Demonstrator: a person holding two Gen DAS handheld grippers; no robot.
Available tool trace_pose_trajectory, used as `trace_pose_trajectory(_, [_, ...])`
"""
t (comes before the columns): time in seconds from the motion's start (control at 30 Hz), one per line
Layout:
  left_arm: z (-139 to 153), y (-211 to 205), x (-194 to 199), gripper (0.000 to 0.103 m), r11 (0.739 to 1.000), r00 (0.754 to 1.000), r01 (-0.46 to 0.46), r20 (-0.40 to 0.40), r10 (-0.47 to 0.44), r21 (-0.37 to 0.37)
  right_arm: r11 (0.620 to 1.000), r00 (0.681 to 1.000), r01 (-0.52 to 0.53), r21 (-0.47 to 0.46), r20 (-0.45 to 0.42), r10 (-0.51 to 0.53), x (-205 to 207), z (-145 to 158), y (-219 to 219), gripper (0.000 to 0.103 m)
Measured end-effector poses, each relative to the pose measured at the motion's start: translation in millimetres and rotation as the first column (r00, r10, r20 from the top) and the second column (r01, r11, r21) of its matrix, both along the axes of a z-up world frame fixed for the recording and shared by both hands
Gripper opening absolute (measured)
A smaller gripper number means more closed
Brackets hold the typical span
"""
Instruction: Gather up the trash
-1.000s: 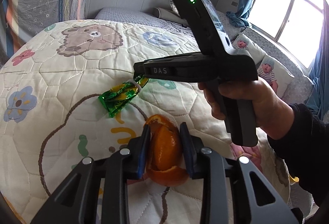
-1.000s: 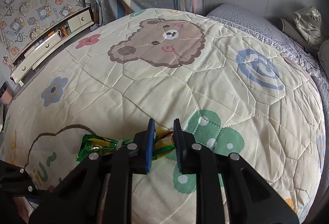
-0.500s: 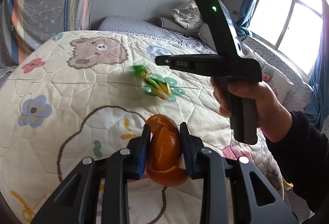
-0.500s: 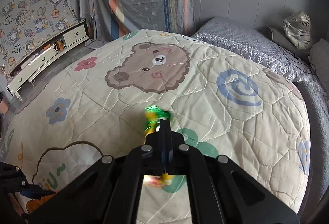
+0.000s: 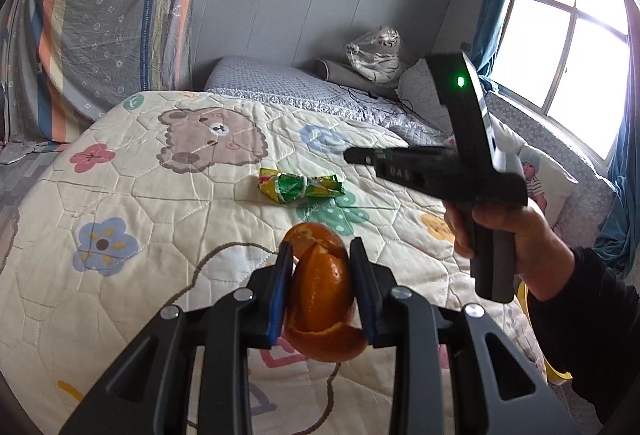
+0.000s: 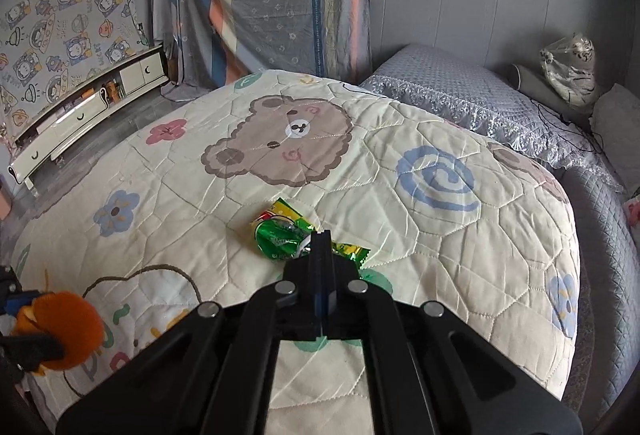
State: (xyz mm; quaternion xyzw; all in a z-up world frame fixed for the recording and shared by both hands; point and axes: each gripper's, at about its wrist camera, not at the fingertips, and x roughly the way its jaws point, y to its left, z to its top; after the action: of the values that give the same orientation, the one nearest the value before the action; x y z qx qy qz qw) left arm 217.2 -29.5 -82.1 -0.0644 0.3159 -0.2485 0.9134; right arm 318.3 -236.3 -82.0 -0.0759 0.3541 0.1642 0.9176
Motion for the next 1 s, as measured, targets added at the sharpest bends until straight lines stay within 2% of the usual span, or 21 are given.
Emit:
trace_pose_trajectory(0.43, [-0.2,14.1,10.2,0.028,1.000,1.000,-0.023,-0.004,0.023,-0.017,0.989,0.995,-0.093,-0.114,-0.057,0.087,14.9,-35.3,31.4,0.000])
trace_pose_trajectory(0.73, [0.4,30.8,27.3,0.028,0.998,0.999,-0.050,-0.003,0.050,-0.041,0.975,0.988,-0.141,-0.172,-0.085,0.128,19.5,-41.2,45.8,0.000])
trace_pose_trajectory(0.9, [-0.6,37.4,34.3,0.028,0.997,0.998,-0.060,-0.008,0.059,-0.055,0.974,0.983,-0.168,-0.152,-0.099,0.154,21.5,-35.9,43.7,0.002])
trace_pose_trajectory(0.93, [-1.0,38.1,35.6,0.028,0.997,0.998,-0.060,-0.011,0.059,-0.056,0.973,0.982,-0.172,-0.153,-0.106,0.157,22.4,-36.3,43.8,0.007])
trace_pose_trajectory(0.97, [-1.4,38.4,36.8,0.028,0.997,0.998,-0.061,-0.013,0.060,-0.056,0.971,0.980,-0.180,-0.160,-0.112,0.163,22.9,-37.0,44.7,0.037])
trace_pose_trajectory(1.0, [-1.6,39.1,37.8,0.028,0.996,0.998,-0.062,-0.013,0.061,-0.057,0.968,0.979,-0.190,-0.164,-0.108,0.174,21.9,-36.9,45.6,0.077])
